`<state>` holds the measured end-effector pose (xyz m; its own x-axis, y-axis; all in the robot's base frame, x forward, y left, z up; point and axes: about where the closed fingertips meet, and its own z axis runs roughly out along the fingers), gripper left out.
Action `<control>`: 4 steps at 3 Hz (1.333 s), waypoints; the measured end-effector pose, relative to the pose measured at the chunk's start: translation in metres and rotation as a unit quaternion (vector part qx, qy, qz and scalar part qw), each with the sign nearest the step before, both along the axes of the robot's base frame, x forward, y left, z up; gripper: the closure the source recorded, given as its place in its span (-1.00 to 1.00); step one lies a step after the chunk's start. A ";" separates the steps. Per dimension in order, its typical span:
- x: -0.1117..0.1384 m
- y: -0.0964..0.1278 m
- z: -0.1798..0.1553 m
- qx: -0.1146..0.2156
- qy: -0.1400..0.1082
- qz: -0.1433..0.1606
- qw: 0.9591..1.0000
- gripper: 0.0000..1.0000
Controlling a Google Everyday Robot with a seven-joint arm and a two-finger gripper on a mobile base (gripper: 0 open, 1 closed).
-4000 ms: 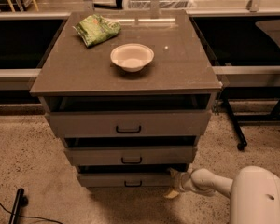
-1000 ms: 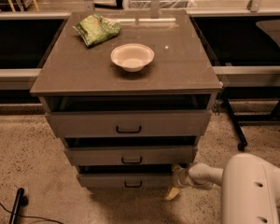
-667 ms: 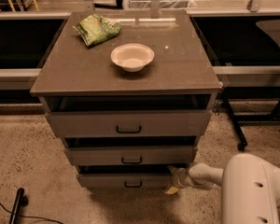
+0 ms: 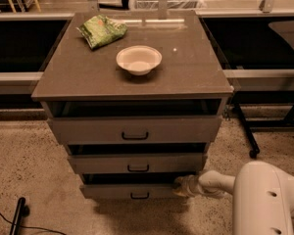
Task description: Open bottom drawer
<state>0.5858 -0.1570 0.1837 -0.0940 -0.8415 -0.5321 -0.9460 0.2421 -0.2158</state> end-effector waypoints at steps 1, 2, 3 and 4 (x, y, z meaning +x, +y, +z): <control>0.000 0.000 0.000 0.000 0.000 0.000 1.000 -0.19; 0.000 0.000 0.000 0.000 0.000 0.000 1.000 -0.70; -0.003 -0.004 -0.011 -0.007 0.027 -0.011 1.000 -0.95; -0.013 -0.009 -0.021 -0.010 0.054 -0.017 0.998 -0.49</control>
Offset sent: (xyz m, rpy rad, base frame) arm 0.0000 0.0000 0.0000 0.0000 0.0000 0.0000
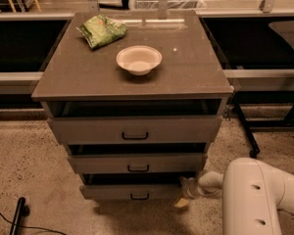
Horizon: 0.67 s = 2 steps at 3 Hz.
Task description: Open bottom drawer
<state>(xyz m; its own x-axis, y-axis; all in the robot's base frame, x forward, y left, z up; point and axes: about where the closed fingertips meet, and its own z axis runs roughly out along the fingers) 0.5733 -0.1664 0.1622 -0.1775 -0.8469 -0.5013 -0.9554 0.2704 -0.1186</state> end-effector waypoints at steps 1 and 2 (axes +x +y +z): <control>-0.014 0.005 -0.002 0.017 0.024 0.014 0.999 -0.02; -0.019 0.008 0.003 0.021 0.027 0.020 0.999 0.52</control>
Offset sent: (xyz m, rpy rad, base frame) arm -0.0390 0.0266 0.0029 0.1141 0.1228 0.1186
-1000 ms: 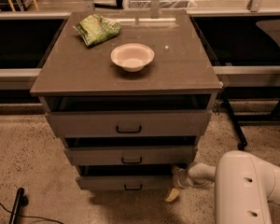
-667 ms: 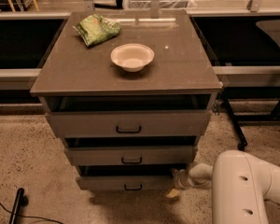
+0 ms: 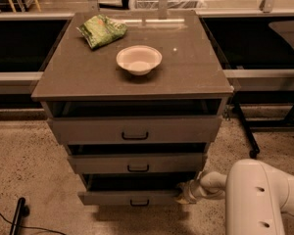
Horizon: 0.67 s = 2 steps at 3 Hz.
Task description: Open bottom drawer
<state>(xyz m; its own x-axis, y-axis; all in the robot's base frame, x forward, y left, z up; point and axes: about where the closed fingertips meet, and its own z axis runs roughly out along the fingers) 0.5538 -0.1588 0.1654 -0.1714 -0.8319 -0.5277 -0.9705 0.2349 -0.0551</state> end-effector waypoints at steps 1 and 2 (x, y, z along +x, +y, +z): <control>-0.008 0.004 0.002 0.008 0.007 0.011 1.000 0.23; -0.008 0.004 0.002 0.008 0.007 0.011 1.000 -0.23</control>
Offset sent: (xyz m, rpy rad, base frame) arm -0.0084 0.0038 0.0019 0.0164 0.0135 0.0217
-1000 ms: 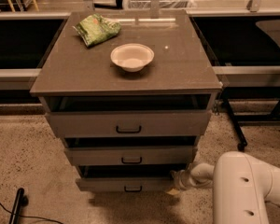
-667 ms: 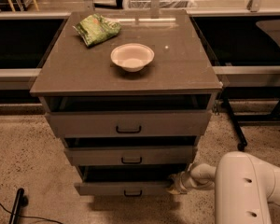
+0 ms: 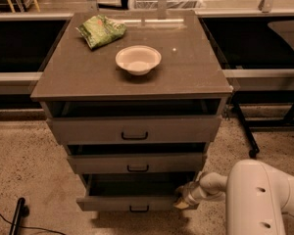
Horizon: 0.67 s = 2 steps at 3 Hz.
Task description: Open bottom drawer
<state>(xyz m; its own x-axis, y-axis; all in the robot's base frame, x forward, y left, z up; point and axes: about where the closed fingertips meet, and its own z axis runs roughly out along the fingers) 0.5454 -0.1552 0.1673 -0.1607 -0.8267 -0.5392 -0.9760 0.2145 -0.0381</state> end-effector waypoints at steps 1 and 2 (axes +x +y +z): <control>0.000 0.000 0.000 0.000 0.000 0.000 1.000 -0.67; -0.002 -0.001 -0.002 0.002 0.003 -0.002 1.000 -1.00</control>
Offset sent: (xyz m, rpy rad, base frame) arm 0.0000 0.0000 0.0000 0.0000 0.0000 0.0000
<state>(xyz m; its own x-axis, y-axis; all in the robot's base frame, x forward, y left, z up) 0.5430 -0.1563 0.1656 -0.1667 -0.8245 -0.5407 -0.9755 0.2177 -0.0312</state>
